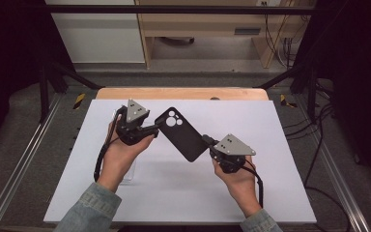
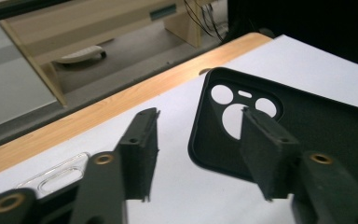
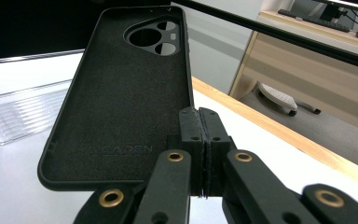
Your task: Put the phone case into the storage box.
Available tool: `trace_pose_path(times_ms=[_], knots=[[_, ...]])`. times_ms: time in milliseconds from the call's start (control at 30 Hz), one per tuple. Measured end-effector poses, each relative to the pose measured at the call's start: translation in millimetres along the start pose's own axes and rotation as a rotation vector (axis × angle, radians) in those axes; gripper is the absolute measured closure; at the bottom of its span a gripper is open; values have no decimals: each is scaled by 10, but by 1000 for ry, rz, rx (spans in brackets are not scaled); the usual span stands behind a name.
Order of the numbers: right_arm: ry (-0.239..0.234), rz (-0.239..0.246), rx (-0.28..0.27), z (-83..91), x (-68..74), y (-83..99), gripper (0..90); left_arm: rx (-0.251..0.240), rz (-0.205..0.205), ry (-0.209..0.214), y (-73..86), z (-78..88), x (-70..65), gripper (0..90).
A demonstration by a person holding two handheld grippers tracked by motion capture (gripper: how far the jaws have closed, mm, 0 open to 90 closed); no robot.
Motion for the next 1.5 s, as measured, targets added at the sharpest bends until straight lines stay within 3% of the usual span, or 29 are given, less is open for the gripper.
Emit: trace_pose_path(times_ms=[167, 733, 867, 1500], knots=[[-2, 9, -5, 11, 9, -13, 900, 59, -14, 76, -95, -57, 30, 561], [-13, 34, -9, 24, 30, -35, 900, 140, -48, 114, -170, -153, 118, 650], [-14, 41, -12, 29, 33, -44, 900, 148, -34, 130, -170, -166, 149, 679], [-17, 53, -18, 43, 50, -60, 899, 202, -44, 188, -154, -204, 143, 721]])
Point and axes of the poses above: each handheld gripper's, and its own axes: z roughly backward along the jaws, y roughly out of its underside, x roughly to its left, the point moved 2 cm from there along -z, roughly forward along the jaws, and after that the axes turned 11 degrees about -y, right-handed, at the moved point
